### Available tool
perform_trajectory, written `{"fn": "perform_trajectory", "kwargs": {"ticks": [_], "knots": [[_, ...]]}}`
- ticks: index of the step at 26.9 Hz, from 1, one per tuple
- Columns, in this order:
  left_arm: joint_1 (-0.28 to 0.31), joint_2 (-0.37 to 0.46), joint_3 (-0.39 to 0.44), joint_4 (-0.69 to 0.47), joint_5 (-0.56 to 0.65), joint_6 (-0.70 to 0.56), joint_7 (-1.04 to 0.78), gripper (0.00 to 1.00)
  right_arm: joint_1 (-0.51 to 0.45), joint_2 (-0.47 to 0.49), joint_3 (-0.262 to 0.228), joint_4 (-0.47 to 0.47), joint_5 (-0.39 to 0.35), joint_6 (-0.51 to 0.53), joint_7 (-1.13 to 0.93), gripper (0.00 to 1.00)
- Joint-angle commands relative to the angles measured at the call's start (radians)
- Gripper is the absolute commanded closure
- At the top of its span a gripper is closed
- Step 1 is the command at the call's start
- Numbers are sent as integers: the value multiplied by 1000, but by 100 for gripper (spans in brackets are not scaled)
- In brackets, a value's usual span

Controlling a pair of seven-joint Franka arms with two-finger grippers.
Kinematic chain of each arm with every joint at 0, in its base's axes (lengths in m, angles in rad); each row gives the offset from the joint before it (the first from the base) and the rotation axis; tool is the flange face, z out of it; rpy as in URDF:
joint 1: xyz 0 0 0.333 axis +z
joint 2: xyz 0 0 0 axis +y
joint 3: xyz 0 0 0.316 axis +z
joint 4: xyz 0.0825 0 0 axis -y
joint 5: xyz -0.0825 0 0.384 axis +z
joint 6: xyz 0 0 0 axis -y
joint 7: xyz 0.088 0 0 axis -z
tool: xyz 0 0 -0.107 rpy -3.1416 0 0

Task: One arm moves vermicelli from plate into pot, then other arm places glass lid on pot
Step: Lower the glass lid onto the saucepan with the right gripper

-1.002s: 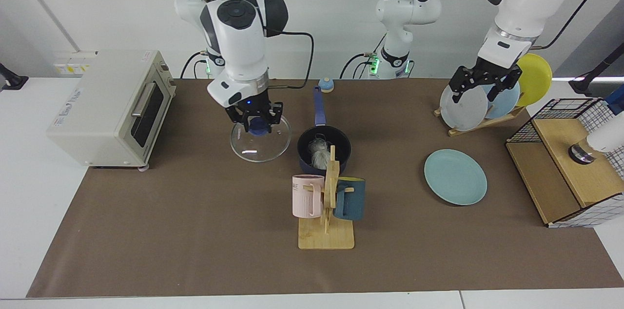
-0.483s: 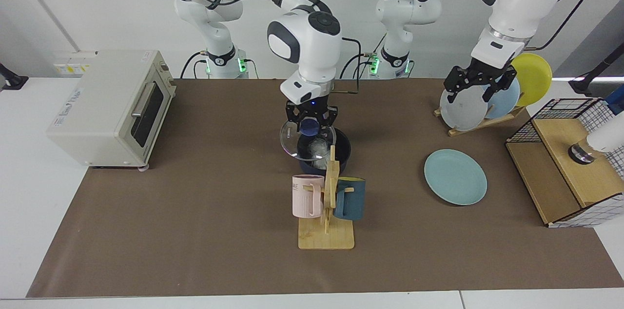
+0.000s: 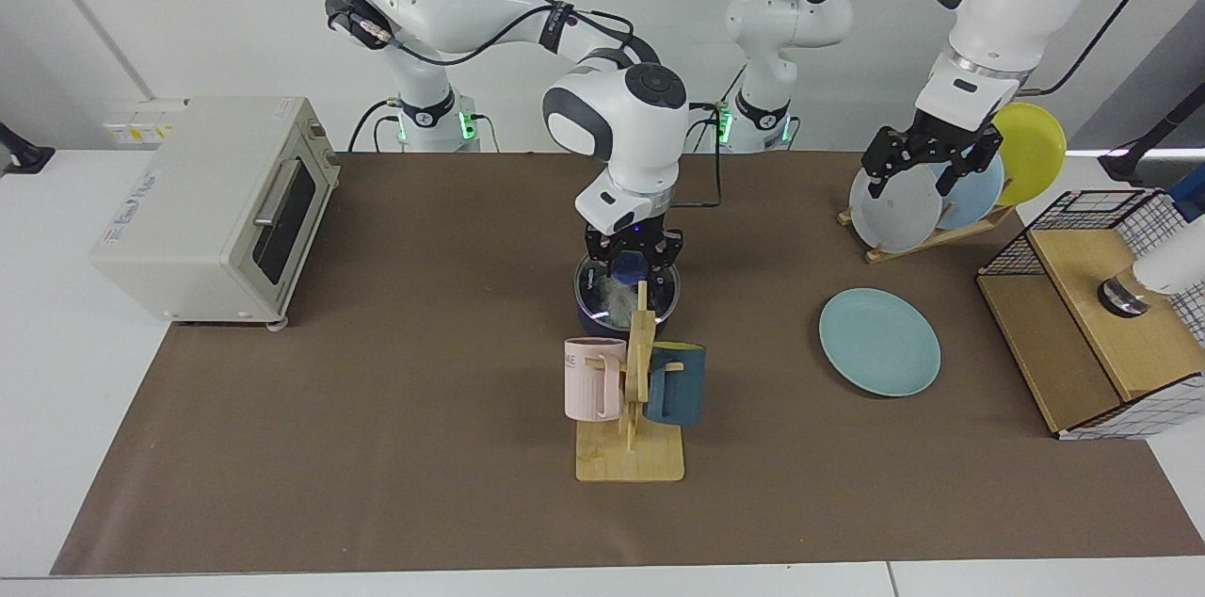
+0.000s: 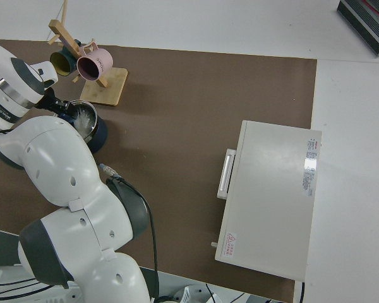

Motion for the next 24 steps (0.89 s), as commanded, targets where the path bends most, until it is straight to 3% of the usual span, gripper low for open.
{"fn": "perform_trajectory", "kwargs": {"ticks": [1, 24], "knots": [[6, -30, 4, -31, 9, 5, 6, 0, -11, 5, 27, 11, -21, -23, 23, 100], [6, -30, 4, -31, 9, 5, 6, 0, -56, -49, 50, -127, -24, 9, 39, 100]]}}
